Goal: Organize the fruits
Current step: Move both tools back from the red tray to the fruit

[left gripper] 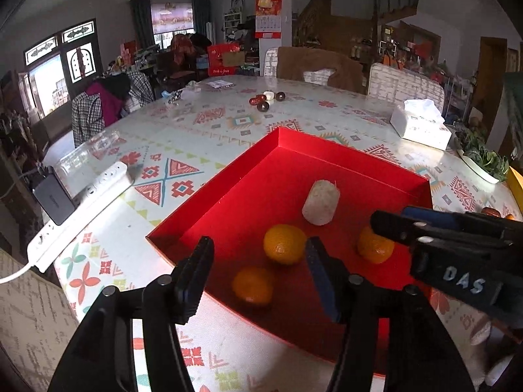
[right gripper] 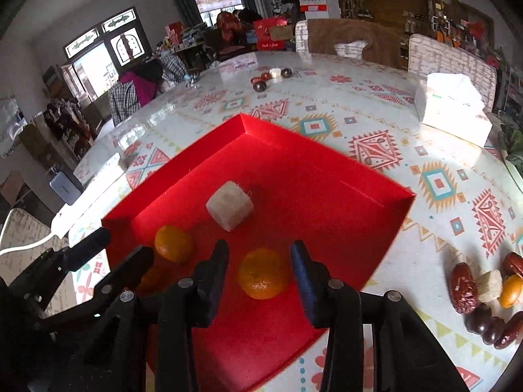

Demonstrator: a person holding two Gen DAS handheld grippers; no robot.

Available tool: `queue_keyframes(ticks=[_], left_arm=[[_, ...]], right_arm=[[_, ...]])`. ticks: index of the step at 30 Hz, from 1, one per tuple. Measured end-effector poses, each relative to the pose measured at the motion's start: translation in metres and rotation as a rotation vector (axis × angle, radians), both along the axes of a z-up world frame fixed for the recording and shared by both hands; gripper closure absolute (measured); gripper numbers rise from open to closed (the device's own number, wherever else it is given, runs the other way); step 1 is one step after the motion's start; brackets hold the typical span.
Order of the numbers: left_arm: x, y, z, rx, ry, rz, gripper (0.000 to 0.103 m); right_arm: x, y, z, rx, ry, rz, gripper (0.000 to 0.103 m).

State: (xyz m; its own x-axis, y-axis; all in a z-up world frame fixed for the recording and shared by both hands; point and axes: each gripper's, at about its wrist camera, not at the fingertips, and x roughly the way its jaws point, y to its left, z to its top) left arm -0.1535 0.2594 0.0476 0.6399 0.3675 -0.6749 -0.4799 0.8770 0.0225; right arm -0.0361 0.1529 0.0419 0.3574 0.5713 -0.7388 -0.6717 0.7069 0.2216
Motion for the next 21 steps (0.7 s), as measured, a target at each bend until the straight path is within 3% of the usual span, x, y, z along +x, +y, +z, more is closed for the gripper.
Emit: queue_keyframes(ticks=[11,21], left_arm=[[-0.008,-0.030,0.017,0.069,-0.012,-0.017,0.033],[-0.008,-0.078,0.026,0.127,0.003,-0.091,0.030]], right_arm=[[-0.008,-0.059,0.017,0.061,-0.007,-0.089,0.054],[-0.017,-0.132,0.021,0.112,-0.006,-0.185,0.051]])
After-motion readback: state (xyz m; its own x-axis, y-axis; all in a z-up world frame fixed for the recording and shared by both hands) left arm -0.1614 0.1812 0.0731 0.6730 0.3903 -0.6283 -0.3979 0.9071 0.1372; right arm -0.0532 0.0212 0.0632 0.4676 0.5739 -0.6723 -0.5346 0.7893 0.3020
